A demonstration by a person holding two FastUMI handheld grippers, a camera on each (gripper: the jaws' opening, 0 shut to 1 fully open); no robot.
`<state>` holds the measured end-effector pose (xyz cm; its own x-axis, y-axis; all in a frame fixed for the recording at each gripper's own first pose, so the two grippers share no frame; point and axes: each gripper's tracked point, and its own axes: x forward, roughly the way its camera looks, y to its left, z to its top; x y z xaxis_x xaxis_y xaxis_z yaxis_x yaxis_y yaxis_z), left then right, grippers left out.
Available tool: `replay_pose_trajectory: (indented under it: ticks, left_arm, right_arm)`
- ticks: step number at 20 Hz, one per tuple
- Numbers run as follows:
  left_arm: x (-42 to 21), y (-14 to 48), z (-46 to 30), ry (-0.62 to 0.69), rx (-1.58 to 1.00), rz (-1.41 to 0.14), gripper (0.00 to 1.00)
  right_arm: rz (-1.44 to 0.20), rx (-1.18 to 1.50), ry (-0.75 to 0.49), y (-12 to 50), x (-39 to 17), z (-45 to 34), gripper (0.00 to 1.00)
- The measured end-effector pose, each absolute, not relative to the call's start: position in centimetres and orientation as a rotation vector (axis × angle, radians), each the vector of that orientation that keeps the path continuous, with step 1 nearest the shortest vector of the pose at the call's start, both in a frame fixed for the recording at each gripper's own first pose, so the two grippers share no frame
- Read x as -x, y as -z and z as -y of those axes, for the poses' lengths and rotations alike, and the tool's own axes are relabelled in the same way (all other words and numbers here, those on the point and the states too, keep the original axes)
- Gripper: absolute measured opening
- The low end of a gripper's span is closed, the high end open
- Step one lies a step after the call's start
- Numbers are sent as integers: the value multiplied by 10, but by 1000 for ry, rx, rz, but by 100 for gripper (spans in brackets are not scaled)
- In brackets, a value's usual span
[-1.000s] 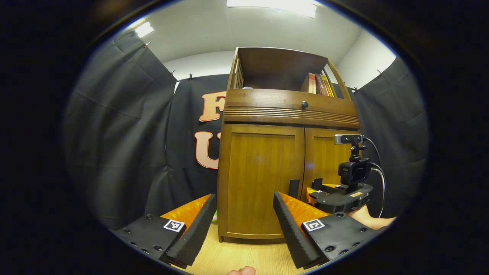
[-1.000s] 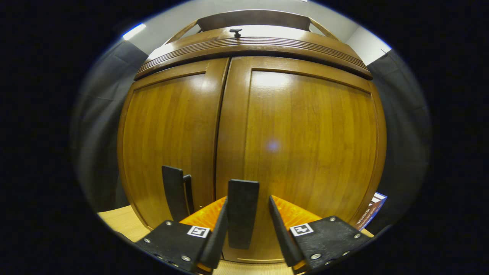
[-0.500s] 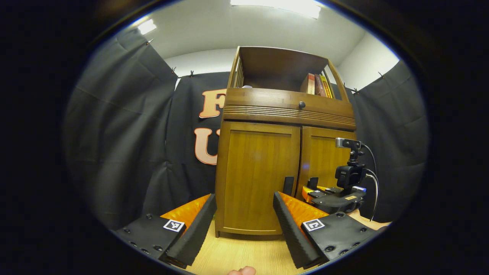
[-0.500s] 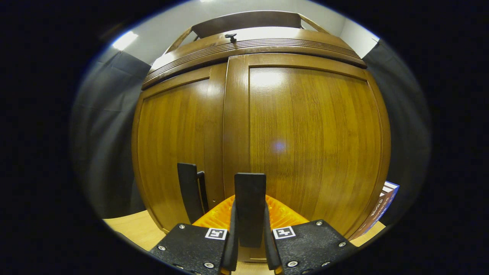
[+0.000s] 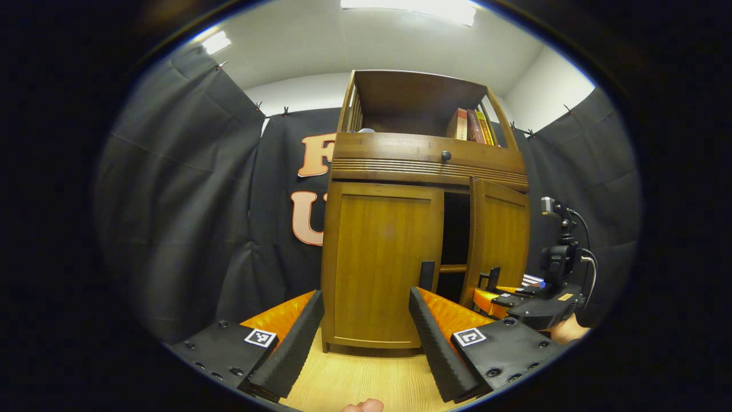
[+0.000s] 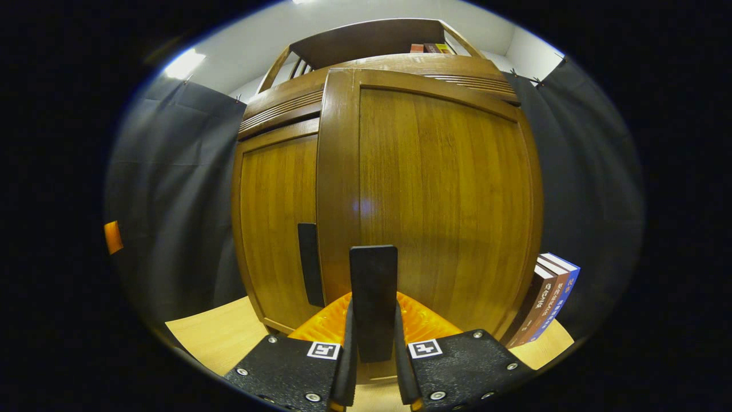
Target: Open the right door of the double-door shoe cabinet with the right hand, and open the left door with the left hand.
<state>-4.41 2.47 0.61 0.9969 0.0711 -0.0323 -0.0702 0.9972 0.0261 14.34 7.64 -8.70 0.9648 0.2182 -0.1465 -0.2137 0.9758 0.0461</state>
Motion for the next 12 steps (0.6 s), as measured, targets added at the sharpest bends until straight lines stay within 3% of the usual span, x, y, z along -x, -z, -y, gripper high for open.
replay_pose_trajectory:
  ticks: [10,11,12]
  left_arm:
    - [41,2,23,11,-25,-49,95]
    - [40,2,26,16,-25,-48,95]
    - [40,1,30,23,-24,-47,94]
  right_arm:
    - [-169,-8,-174,89,-113,-50,29]
    - [-172,-5,-165,91,-110,-47,19]
    - [-177,-1,-159,91,-107,-43,29]
